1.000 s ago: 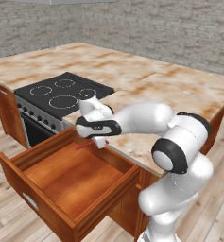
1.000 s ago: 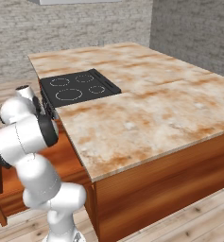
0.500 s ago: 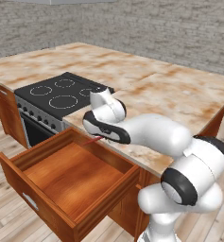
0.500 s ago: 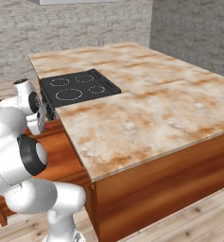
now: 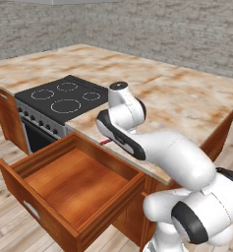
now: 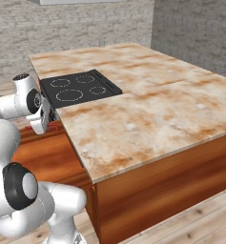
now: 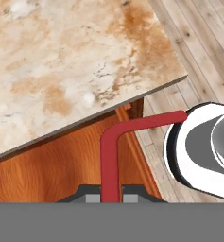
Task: Take a straw from the drawer in front and place it inside the glass cup on the dining counter.
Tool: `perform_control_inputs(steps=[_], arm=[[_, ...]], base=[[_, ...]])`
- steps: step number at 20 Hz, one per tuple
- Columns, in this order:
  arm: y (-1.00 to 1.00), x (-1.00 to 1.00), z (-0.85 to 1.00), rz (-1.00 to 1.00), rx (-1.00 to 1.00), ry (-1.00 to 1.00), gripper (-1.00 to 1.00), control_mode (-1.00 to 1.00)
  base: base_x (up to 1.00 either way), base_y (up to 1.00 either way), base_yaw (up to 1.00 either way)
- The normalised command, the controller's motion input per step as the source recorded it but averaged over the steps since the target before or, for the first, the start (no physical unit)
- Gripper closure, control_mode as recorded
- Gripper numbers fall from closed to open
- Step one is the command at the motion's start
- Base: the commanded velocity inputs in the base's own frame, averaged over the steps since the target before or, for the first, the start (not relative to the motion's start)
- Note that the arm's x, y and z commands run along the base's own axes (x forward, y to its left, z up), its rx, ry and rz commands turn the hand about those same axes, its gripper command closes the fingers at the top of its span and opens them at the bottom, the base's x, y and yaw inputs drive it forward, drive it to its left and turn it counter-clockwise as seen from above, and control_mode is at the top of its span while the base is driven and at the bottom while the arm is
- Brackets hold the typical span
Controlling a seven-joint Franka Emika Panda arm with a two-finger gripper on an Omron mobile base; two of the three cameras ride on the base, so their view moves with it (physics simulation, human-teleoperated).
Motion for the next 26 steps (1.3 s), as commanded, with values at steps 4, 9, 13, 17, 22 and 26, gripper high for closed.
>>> perform_control_inputs(steps=[4,9,13,17,22,26], arm=[[-0.41,-0.19,0.35,0.00,0.00,-0.03,1.00,-1.00],[-0.47,-0.22,0.31,0.00,0.00,-0.01,1.00,-1.00],[-0.51,-0.30,0.33,0.00,0.00,-0.02,1.00,-1.00],[-0.50,-0.23,0.25,0.00,0.00,-0.01,1.00,-1.00],[-0.47,-0.23,0.17,0.00,0.00,-0.01,1.00,-1.00],[-0.41,-0.14,0.11,0.00,0.00,0.00,1.00,-1.00]], base=[[0.00,0.00,0.00],[0.00,0.00,0.00],[0.00,0.00,0.00],[0.00,0.00,0.00],[0.00,0.00,0.00],[0.00,0.00,0.00]])
